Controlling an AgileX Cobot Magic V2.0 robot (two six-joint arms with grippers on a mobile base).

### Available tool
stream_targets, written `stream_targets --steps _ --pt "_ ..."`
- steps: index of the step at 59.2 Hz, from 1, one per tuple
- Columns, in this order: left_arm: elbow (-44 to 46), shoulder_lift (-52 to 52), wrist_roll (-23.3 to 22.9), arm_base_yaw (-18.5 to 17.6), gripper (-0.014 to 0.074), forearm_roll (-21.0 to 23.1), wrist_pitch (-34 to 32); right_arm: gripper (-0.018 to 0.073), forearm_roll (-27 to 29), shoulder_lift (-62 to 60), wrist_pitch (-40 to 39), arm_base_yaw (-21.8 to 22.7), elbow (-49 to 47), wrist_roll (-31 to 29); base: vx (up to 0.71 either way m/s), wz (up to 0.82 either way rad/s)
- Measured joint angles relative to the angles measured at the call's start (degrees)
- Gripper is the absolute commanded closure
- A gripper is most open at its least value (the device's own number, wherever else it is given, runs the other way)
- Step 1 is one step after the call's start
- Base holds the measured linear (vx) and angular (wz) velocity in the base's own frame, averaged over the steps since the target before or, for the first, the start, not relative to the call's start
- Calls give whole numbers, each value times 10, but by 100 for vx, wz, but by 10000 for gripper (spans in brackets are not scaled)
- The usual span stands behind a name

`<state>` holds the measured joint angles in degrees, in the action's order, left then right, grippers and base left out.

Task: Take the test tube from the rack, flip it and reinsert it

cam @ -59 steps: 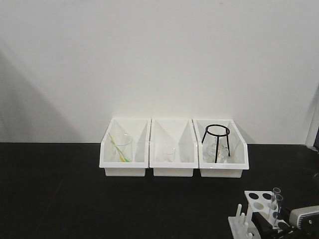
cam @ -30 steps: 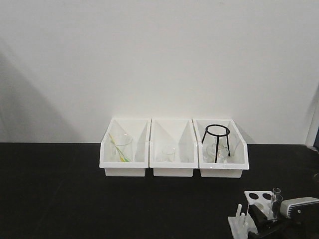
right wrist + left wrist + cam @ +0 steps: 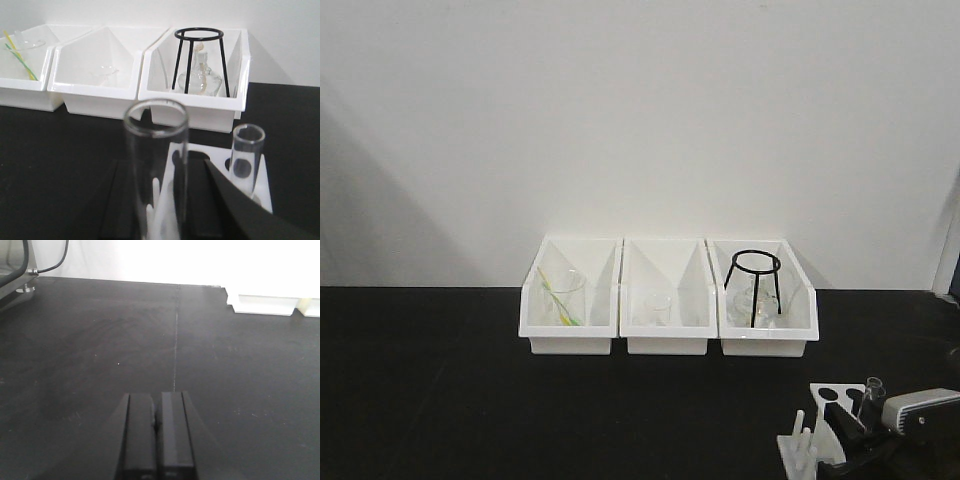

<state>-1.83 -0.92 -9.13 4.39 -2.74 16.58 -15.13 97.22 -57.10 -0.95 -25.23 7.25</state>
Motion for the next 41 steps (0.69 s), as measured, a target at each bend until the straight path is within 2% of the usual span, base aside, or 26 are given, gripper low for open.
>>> stream_targets --steps 13,17,18,21,41 --pt "0 0 0 0 603 0 0 456 -5 -101 77 0 -1 14 0 0" --pt "0 0 0 0 603 0 0 456 -7 -138 121 0 -9 16 0 0" --pt "0 0 0 0 603 0 0 456 -9 -178 179 0 -27 18 0 0" --pt "0 0 0 0 603 0 0 456 -9 -202 220 0 -40 21 0 0" --pt "0 0 0 0 603 0 0 456 -9 -275 378 0 -134 56 0 0"
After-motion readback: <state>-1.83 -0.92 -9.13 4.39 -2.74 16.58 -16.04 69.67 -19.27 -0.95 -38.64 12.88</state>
